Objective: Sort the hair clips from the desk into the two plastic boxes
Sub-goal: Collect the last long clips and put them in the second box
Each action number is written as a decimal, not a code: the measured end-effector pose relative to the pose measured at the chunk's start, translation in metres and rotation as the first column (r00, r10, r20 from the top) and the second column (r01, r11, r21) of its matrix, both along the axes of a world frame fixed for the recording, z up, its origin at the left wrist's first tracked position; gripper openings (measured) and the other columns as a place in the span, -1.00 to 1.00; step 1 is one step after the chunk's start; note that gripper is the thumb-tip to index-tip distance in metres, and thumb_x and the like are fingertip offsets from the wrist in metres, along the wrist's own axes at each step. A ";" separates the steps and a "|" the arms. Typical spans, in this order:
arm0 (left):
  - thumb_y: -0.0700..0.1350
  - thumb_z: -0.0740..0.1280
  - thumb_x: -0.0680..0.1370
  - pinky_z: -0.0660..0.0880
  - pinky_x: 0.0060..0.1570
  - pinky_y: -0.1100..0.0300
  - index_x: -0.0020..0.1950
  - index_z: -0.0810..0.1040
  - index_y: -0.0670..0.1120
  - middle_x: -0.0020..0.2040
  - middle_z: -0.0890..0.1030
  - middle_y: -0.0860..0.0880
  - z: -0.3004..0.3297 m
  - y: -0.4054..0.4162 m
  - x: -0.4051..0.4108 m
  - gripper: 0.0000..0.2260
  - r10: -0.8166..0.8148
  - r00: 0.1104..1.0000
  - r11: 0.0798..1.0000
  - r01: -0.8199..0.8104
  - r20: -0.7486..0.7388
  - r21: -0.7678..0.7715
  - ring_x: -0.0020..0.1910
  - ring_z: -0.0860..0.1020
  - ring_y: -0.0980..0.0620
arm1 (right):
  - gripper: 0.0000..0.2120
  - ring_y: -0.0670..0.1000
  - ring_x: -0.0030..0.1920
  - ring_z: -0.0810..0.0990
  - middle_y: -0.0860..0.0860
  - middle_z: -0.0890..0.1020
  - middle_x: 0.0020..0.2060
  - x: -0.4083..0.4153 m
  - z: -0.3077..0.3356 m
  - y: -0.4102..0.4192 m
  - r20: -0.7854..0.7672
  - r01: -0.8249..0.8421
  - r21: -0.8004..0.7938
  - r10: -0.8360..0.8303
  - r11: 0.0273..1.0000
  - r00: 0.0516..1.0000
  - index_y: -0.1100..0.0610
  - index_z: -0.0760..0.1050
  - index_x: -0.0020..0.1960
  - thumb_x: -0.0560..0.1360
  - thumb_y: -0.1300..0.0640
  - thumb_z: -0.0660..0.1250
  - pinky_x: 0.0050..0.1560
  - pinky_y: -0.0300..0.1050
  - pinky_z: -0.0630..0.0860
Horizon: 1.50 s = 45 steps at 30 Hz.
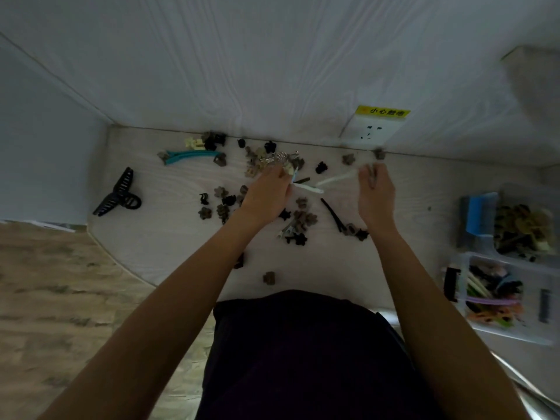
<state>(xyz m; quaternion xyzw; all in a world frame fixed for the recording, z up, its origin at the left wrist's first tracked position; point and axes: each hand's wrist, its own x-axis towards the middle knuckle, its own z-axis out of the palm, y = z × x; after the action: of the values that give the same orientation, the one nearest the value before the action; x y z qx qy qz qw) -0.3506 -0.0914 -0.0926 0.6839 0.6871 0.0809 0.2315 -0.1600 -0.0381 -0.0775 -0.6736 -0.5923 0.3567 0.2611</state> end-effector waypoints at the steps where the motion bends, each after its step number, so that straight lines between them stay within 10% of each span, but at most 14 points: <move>1: -0.15 0.10 0.62 0.36 0.14 0.00 0.17 0.43 -0.33 0.20 0.43 -0.28 0.000 -0.001 -0.001 -0.72 0.009 1.000 1.000 -0.010 0.013 0.005 0.16 0.41 -0.22 | -0.73 -0.13 -0.37 0.27 -0.09 0.30 -0.38 0.008 0.000 -0.004 -0.011 0.049 -0.032 -0.049 0.998 0.999 0.04 0.27 -0.29 0.59 0.11 0.14 -0.33 -0.24 0.24; 12: -0.12 0.08 0.62 0.24 -0.46 0.14 -0.08 0.34 -0.15 -0.43 0.35 0.02 0.009 -0.044 -0.005 -0.85 0.261 0.948 0.965 -0.264 0.182 -0.007 -0.51 0.31 0.06 | -0.75 0.16 -0.15 0.51 0.21 0.59 -0.12 -0.003 -0.011 -0.026 0.541 -0.488 -0.130 0.474 0.863 0.694 0.25 0.38 0.13 0.61 0.09 0.08 -0.26 -0.08 0.29; 24: 0.00 0.12 0.61 0.43 -0.18 0.05 0.23 0.43 -0.17 0.15 0.48 -0.17 -0.011 -0.090 0.027 -0.69 0.251 0.965 0.956 -0.258 -0.070 -0.136 -0.03 0.54 -0.20 | -0.72 0.19 0.09 0.49 0.23 0.55 0.07 -0.010 -0.021 -0.050 0.516 -0.394 -0.209 0.444 0.895 0.733 0.29 0.38 0.13 0.54 0.10 0.26 -0.03 -0.02 0.41; 37: -0.19 0.04 0.63 0.35 -0.30 0.07 0.36 0.23 -0.24 -0.02 0.62 -0.20 -0.014 -0.075 0.041 -0.69 0.231 0.928 0.948 -0.283 -0.292 -0.148 -0.14 0.60 -0.19 | -0.81 0.08 -0.22 0.39 0.13 0.42 -0.19 0.005 -0.021 -0.033 0.295 -0.539 -0.143 0.555 0.830 0.778 0.20 0.36 -0.09 0.61 0.14 0.06 -0.23 -0.11 0.23; 41: 0.00 0.03 0.63 0.42 -0.19 0.04 0.40 0.19 -0.18 0.01 0.61 -0.19 -0.022 -0.071 0.043 -0.60 0.281 0.930 0.926 -0.327 -0.235 -0.190 -0.09 0.59 -0.21 | -0.89 0.00 -0.44 0.31 0.00 0.37 -0.40 0.000 -0.009 -0.027 0.259 -0.761 -0.165 0.772 0.627 0.580 0.17 0.29 -0.07 0.59 0.13 0.11 -0.41 -0.09 0.21; 45: 0.19 0.08 0.58 0.45 -0.07 0.02 0.36 0.22 -0.15 0.09 0.59 -0.17 -0.022 -0.072 0.040 -0.49 0.262 0.949 0.931 -0.296 -0.175 -0.215 -0.01 0.58 -0.19 | -0.77 0.15 -0.25 0.52 0.14 0.59 -0.20 -0.008 -0.010 -0.019 0.462 -0.879 -0.126 0.811 0.460 0.358 0.14 0.39 0.18 0.54 0.11 0.19 -0.30 -0.03 0.38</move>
<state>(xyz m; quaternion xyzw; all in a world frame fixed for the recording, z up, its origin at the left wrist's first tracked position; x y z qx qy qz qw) -0.3107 -0.1636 -0.1144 0.5504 0.7970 -0.0193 0.2481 -0.1684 -0.0573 -0.0880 -0.3139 -0.9203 0.2255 -0.0611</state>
